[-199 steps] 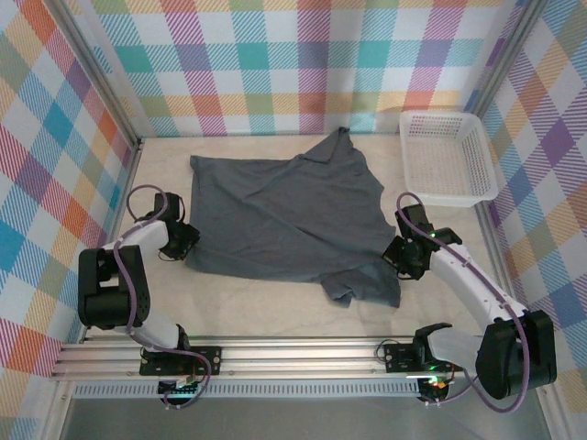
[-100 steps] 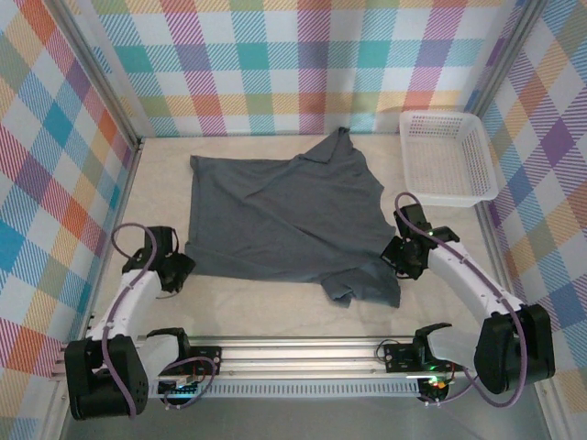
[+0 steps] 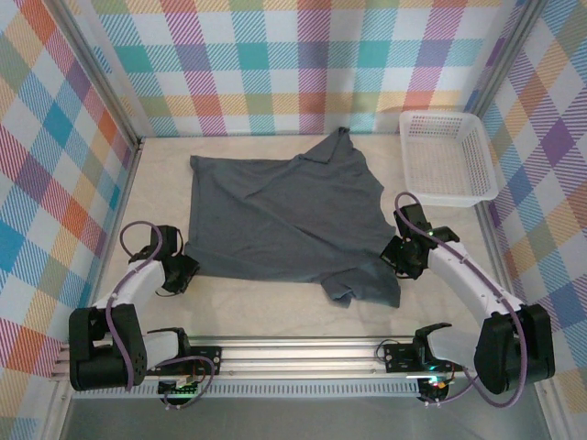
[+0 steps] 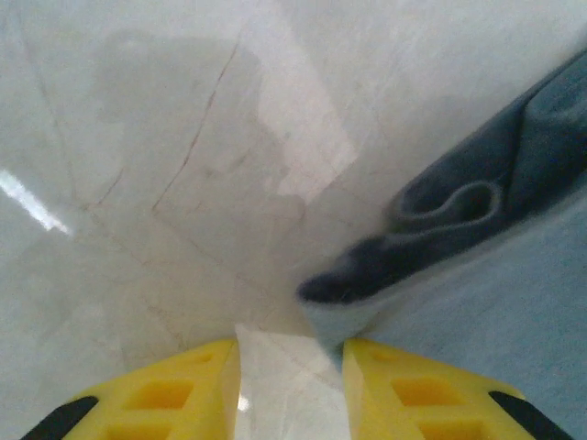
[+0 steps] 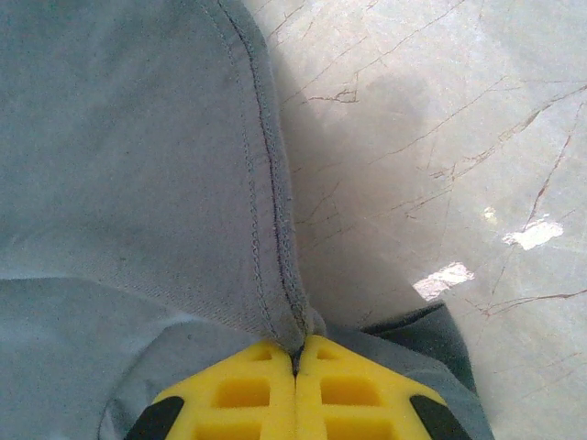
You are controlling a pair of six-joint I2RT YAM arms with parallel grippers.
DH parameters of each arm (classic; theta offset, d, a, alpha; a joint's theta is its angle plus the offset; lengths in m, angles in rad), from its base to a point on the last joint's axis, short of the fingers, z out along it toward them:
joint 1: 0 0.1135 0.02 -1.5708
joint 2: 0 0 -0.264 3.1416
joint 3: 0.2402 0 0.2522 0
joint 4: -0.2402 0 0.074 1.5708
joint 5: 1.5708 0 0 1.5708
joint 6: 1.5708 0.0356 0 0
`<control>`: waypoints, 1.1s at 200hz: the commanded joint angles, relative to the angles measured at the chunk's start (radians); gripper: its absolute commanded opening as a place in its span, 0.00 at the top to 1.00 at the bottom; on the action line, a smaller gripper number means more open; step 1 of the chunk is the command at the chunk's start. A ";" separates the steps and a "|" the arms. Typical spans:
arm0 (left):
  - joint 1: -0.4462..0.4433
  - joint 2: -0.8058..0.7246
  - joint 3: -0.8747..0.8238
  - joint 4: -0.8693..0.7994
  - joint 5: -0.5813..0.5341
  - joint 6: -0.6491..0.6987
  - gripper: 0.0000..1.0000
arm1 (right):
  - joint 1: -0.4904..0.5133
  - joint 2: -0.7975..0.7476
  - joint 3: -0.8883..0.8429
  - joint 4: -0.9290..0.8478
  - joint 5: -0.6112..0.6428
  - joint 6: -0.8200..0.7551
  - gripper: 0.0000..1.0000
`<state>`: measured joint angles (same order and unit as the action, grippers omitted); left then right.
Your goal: Fold the inside-out t-shirt
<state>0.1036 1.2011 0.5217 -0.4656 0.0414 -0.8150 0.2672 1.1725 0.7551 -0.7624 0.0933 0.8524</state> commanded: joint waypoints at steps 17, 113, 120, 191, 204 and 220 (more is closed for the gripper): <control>0.010 0.023 0.051 0.098 -0.034 0.017 0.70 | -0.001 -0.008 0.000 -0.020 -0.009 0.000 1.00; 0.010 0.102 0.037 0.133 0.006 0.023 0.96 | -0.002 0.007 -0.002 -0.025 -0.004 0.019 1.00; 0.010 0.090 0.051 0.099 0.005 0.032 1.00 | -0.001 0.005 -0.005 -0.029 0.000 0.028 1.00; 0.010 -0.159 0.071 -0.445 -0.096 0.032 1.00 | -0.002 -0.166 -0.153 -0.130 0.059 0.123 1.00; 0.010 -0.216 0.057 -0.471 -0.102 0.020 1.00 | -0.002 -0.161 -0.149 -0.140 0.061 0.124 1.00; 0.011 -0.252 0.081 -0.485 -0.105 0.013 1.00 | -0.002 -0.157 -0.135 -0.150 0.063 0.116 1.00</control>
<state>0.1036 1.0058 0.5957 -0.8124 -0.0280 -0.7746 0.2676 1.0161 0.6094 -0.8642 0.1287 0.9466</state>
